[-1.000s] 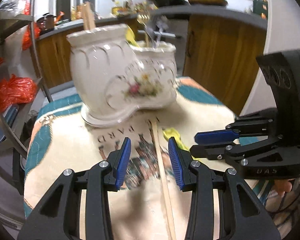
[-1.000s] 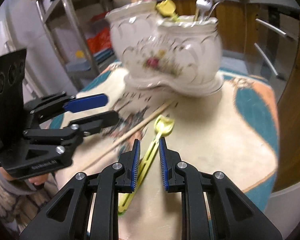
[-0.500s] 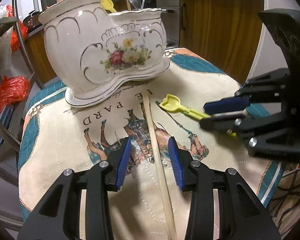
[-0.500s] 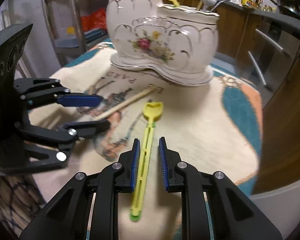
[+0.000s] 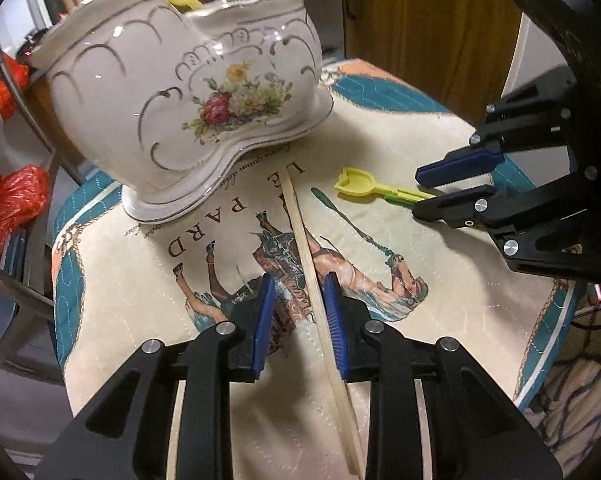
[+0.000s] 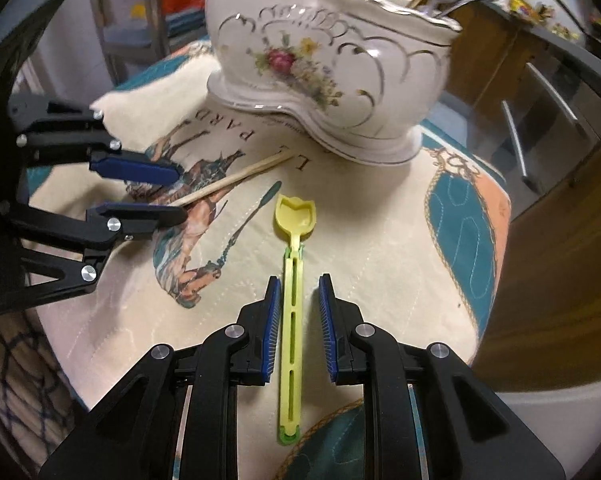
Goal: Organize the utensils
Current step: 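Grasp the yellow plastic spoon with the right tool while the left tool grasps the last chopstick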
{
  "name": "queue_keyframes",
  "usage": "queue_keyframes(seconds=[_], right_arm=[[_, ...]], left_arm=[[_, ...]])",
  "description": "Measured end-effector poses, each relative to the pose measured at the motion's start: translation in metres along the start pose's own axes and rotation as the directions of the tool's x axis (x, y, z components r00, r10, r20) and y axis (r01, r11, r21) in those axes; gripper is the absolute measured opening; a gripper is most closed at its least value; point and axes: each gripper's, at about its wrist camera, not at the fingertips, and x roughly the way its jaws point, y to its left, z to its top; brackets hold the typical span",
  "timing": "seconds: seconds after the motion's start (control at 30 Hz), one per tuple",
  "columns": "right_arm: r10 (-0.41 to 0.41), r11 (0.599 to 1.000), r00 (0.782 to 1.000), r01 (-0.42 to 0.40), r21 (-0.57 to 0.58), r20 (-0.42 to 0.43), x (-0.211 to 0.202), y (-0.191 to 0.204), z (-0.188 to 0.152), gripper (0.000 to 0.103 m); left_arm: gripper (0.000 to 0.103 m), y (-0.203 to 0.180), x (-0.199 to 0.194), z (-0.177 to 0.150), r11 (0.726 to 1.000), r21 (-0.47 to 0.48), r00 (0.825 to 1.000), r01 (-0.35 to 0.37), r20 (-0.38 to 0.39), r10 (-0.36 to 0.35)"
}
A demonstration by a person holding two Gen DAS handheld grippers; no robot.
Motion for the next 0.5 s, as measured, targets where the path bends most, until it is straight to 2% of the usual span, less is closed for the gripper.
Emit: queue_keyframes(seconds=[0.23, 0.4, 0.5], right_arm=[[0.070, 0.997, 0.991, -0.067, 0.025, -0.118, 0.008, -0.010, 0.016, 0.021], [0.092, 0.994, 0.985, -0.083, 0.067, -0.146, 0.010, -0.016, 0.017, 0.018], [0.083, 0.996, 0.982, -0.075, 0.054, -0.170, 0.008, -0.015, 0.017, 0.012]], left_arm=[[0.026, 0.010, 0.011, 0.021, 0.998, -0.012, 0.987, 0.065, -0.145, -0.066], [0.025, 0.010, 0.017, 0.033, 0.998, -0.007, 0.977, 0.063, -0.206, -0.063], [0.022, 0.008, 0.019, 0.039, 0.998, 0.003, 0.969, 0.058, -0.239, -0.056]])
